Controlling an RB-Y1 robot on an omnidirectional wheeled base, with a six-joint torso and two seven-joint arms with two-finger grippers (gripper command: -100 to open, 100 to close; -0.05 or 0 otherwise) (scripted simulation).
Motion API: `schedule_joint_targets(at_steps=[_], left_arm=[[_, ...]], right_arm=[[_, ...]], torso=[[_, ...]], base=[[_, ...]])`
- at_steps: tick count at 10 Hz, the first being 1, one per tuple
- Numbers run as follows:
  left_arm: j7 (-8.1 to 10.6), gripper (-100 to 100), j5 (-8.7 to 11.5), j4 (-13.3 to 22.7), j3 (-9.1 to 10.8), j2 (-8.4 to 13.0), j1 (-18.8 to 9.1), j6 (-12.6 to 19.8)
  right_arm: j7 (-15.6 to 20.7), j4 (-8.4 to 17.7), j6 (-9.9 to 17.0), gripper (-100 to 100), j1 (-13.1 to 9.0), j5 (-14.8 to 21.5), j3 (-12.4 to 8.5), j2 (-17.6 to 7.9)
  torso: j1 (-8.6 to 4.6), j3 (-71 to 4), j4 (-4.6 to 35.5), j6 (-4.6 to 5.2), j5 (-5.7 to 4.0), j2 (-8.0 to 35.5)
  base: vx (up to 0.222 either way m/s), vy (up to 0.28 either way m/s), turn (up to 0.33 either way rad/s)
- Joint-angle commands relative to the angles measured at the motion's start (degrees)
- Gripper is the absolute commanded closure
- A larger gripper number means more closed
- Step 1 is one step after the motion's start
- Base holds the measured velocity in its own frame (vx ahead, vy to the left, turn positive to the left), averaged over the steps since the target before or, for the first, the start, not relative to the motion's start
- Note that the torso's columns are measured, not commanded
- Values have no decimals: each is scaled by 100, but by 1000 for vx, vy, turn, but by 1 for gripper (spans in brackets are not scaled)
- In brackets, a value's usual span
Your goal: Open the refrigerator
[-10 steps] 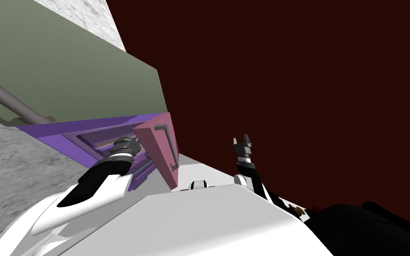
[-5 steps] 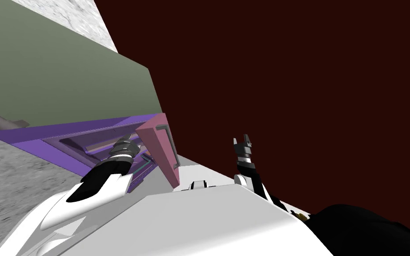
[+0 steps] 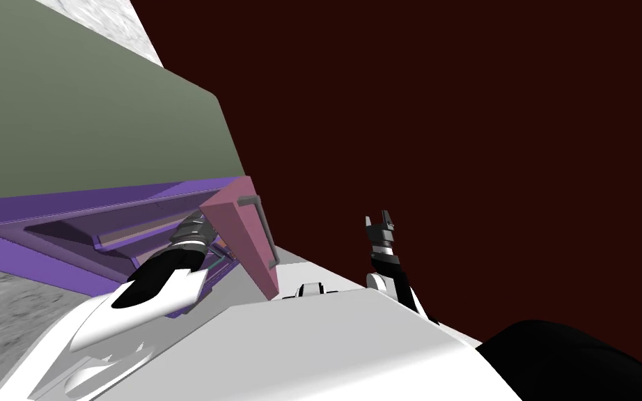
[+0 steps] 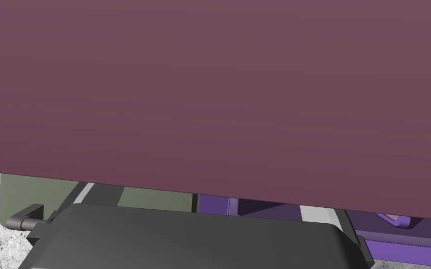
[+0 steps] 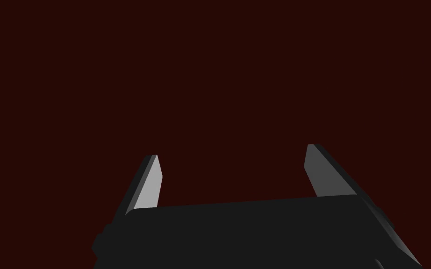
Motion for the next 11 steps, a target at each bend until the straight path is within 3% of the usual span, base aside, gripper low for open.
schedule_joint_targets(at_steps=[1, 4, 7, 8, 9, 11], left_arm=[[90, -100, -78, 4, 118, 93, -27, 213], [169, -100, -136, -439, 200, 148, -7, 368], [194, -100, -153, -788, 224, 164, 0, 414], [201, -100, -143, -696, 221, 146, 46, 365], [-83, -100, -126, -426, 406, 205, -243, 81], [-119, -100, -126, -74, 406, 205, -581, -96]], right_arm=[[0, 0, 0, 0, 0, 0, 0, 0], [0, 0, 0, 0, -1, 0, 0, -1], [0, 0, 0, 0, -1, 0, -1, -2], [0, 0, 0, 0, -1, 0, -2, -2], [0, 0, 0, 0, -1, 0, -1, -2], [0, 1, 1, 0, -3, 0, 0, -1]], torso=[[29, -21, -3, 8, 2, -29], [29, -54, 23, 24, -40, -52], [36, -28, 12, 6, -14, -25], [26, -13, 3, -2, 0, -13], [15, 1, 2, -7, 4, 2], [0, 23, 10, -5, 1, 33]], base=[[129, -113, -24], [72, -99, -19], [34, 10, -15], [12, 9, -2], [-87, -44, 240], [-78, -35, 32]])
